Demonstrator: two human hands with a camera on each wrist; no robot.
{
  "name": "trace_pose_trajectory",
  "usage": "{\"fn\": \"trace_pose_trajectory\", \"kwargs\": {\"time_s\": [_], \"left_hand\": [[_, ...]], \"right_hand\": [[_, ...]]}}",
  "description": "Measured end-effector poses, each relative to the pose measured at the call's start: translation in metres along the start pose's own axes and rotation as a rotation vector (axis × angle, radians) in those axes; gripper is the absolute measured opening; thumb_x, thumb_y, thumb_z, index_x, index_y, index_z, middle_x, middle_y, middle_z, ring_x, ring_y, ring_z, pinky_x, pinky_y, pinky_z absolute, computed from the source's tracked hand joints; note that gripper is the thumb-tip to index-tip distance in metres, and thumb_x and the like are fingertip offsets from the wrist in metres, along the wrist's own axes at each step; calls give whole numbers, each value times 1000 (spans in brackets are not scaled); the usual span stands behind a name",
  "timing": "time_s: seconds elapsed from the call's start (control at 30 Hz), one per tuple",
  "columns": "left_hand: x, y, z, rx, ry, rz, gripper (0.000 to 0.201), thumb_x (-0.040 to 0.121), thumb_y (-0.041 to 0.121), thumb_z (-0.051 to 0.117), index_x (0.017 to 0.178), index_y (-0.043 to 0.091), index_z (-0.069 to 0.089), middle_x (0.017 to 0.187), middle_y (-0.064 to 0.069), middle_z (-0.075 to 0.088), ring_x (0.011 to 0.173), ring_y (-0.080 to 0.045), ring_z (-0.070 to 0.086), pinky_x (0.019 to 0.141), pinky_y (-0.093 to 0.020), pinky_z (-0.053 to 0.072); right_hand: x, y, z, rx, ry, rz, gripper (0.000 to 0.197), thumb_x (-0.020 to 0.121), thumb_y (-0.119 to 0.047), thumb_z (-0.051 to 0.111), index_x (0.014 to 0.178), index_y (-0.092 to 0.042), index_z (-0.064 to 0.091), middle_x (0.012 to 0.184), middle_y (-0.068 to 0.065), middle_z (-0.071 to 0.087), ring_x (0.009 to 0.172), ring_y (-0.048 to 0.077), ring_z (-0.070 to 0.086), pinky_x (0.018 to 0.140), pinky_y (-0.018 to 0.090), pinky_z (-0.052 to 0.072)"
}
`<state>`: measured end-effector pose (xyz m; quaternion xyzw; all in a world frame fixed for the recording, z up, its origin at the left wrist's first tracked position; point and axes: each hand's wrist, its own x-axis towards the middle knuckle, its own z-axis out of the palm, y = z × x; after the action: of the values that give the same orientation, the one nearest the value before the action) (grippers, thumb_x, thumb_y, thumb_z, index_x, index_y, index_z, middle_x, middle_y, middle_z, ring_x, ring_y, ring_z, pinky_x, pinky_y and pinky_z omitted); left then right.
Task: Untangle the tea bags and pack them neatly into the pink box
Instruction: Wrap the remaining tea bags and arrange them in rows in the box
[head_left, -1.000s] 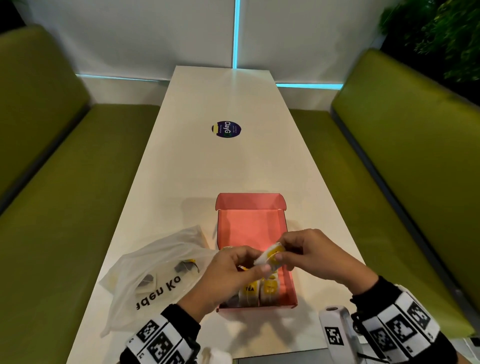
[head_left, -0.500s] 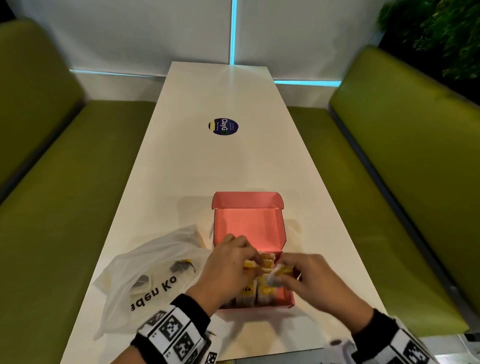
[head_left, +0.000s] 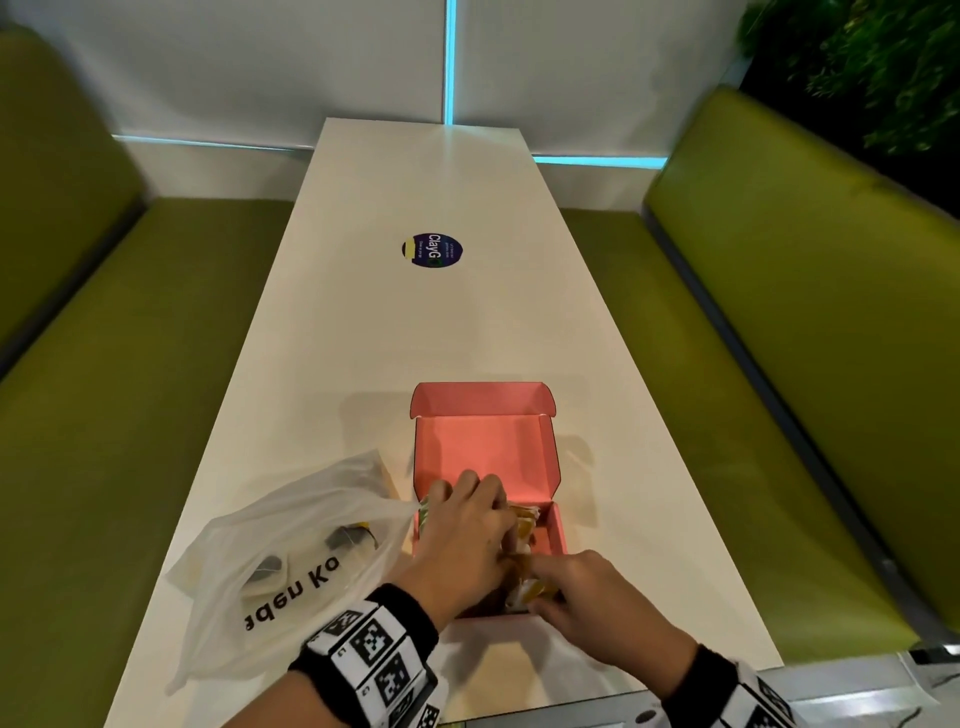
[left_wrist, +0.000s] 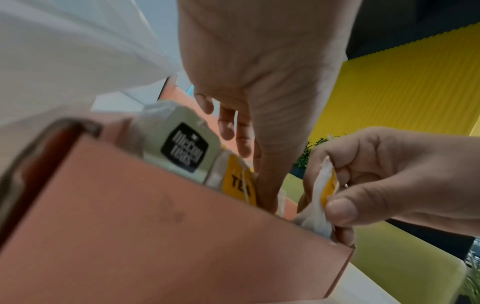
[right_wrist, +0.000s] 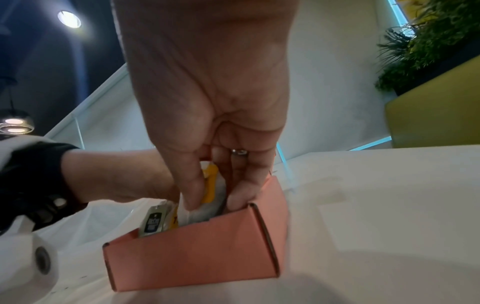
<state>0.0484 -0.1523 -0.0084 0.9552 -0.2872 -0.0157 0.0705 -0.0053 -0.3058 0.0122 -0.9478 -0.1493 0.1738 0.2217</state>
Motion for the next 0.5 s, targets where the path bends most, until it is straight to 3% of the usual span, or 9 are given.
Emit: {"fn": "trace_pose_trajectory", "kwargs": {"time_s": [0.07, 0.17, 0.33, 0.37, 0.43, 0.5], "left_hand": [[1, 0, -2, -5, -4, -32, 29, 37, 42, 83, 53, 28, 63, 78, 9, 56, 75, -17, 54, 59, -33, 35], [2, 0, -3, -34, -13, -48, 14, 55, 29, 76, 65, 24, 67, 90, 3, 57, 87, -24, 51, 68, -36, 23], [3, 1, -6, -2, -39, -50, 18, 75, 18, 61, 91, 17, 70, 112, -2, 51, 107, -28, 42, 80, -40, 25], [3, 2, -9, 6, -34, -55, 16, 70, 19, 66, 85, 18, 71, 107, -2, 54, 103, -27, 46, 78, -40, 29], [2, 3, -14, 44, -49, -48, 19, 44, 23, 79, 60, 22, 68, 85, 2, 59, 81, -23, 55, 63, -38, 38], [2, 2, -8, 74, -14, -32, 26, 30, 25, 80, 49, 24, 62, 74, 5, 57, 69, -19, 55, 54, -35, 39]], "right_hand": [[4, 0, 1, -49, -41, 13, 25, 87, -17, 53, 112, -19, 59, 108, 8, 66, 99, 24, 57, 70, 26, 36], [10, -3, -1, -145, -117, 32, 28, 90, -17, 48, 118, -18, 54, 113, 14, 61, 103, 31, 55, 75, 31, 41], [20, -5, -3, -213, -209, 43, 28, 90, -13, 46, 115, -13, 57, 112, 17, 60, 100, 33, 56, 72, 32, 41], [21, -5, -2, -227, -220, 44, 27, 89, -13, 46, 114, -13, 58, 111, 17, 60, 99, 33, 56, 70, 31, 39], [22, -5, 0, -253, -225, 57, 27, 89, -13, 45, 112, -12, 59, 110, 17, 60, 98, 33, 56, 67, 28, 34], [23, -6, 2, -241, -194, 78, 25, 89, -12, 45, 110, -12, 59, 109, 16, 61, 98, 33, 57, 67, 29, 36]]}}
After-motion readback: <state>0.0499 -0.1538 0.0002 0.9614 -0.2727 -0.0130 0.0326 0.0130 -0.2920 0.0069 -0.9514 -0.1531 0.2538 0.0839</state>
